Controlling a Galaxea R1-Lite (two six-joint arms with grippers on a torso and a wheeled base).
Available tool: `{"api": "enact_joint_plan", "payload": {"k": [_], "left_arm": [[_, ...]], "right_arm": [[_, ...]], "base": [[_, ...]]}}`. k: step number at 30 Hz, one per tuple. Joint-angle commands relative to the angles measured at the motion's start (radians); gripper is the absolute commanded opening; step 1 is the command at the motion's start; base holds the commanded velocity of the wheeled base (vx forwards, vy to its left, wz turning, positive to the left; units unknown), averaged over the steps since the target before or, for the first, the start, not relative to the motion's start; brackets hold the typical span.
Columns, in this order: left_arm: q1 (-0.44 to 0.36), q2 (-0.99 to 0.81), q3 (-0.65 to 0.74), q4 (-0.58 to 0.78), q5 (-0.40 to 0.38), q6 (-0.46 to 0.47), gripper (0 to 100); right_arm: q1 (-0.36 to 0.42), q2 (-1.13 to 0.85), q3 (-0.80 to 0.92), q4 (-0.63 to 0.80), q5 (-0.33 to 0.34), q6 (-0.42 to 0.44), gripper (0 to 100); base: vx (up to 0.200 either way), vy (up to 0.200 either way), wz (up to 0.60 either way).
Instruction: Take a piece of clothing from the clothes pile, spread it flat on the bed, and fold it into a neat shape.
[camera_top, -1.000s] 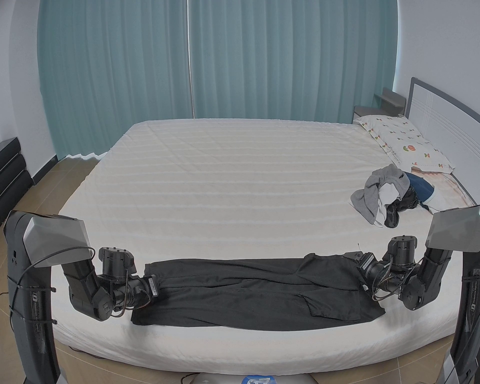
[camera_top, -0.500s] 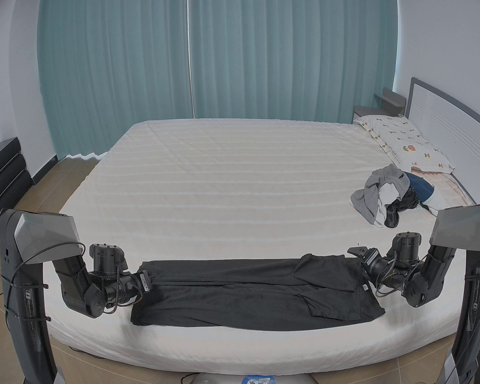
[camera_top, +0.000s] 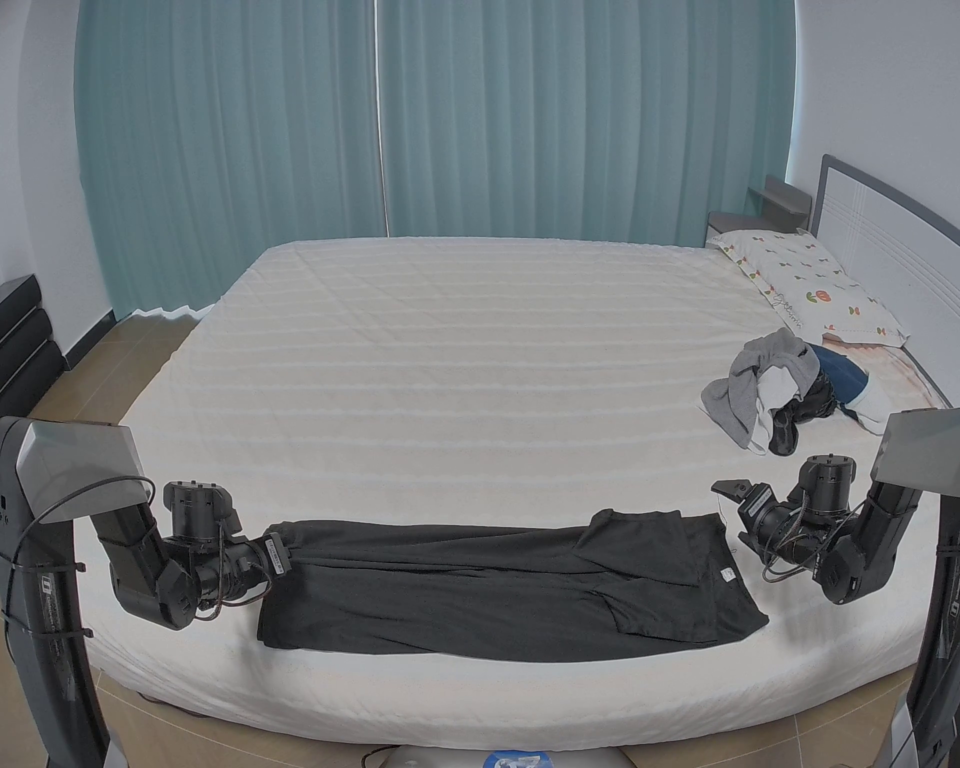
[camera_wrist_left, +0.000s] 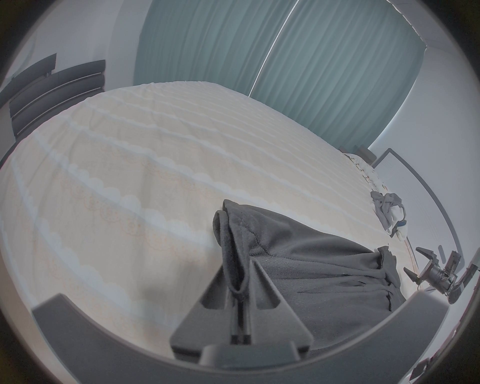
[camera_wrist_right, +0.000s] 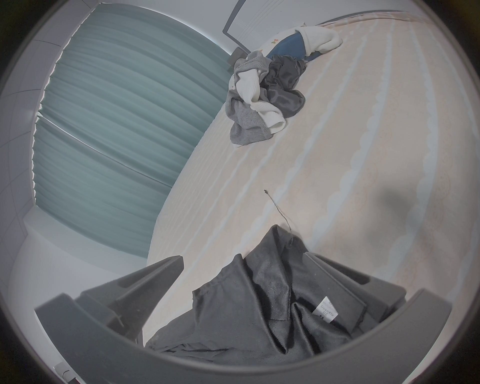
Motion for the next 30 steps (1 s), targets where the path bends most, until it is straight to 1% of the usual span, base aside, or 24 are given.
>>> {"api": "enact_joint_plan", "payload": {"k": [1, 5, 17, 18, 23, 24, 26, 28, 30], "left_arm": [[0.013, -0.004, 0.000, -0.001, -0.014, 0.000, 0], [0.010, 0.007, 0.002, -0.001, -0.014, 0.000, 0], [-0.013, 0.007, 0.020, -0.002, -0.022, 0.001, 0], [-0.013, 0.007, 0.020, -0.002, -0.022, 0.000, 100], [-0.013, -0.007, 0.028, -0.004, -0.031, 0.000, 100], [-0.013, -0.032, 0.048, -0.011, -0.079, -0.003, 100], [-0.009, -0.050, 0.063, -0.022, -0.111, -0.005, 100], [-0.009, -0.058, 0.060, -0.022, -0.114, -0.009, 100], [-0.015, -0.052, 0.044, -0.024, -0.105, -0.040, 100]], "right_arm": [[-0.023, 0.003, -0.008, 0.002, 0.002, 0.000, 100], [-0.025, 0.006, -0.010, 0.000, 0.020, 0.000, 100], [-0.023, 0.011, -0.010, 0.000, 0.022, 0.000, 100], [-0.023, 0.013, -0.010, 0.000, 0.022, 0.000, 100], [-0.023, 0.013, -0.010, 0.000, 0.022, 0.000, 100], [-0.023, 0.013, -0.010, 0.000, 0.022, 0.000, 100], [-0.023, 0.013, -0.011, 0.000, 0.022, 0.000, 100], [-0.023, 0.014, -0.010, 0.002, 0.022, 0.000, 100], [-0.018, 0.014, -0.011, 0.002, 0.022, 0.000, 100]], "base": [[0.000, 0.000, 0.00], [0.000, 0.000, 0.00], [0.000, 0.000, 0.00], [0.000, 0.000, 0.00], [0.000, 0.000, 0.00], [0.000, 0.000, 0.00], [0.000, 0.000, 0.00], [0.000, 0.000, 0.00], [0.000, 0.000, 0.00]]}}
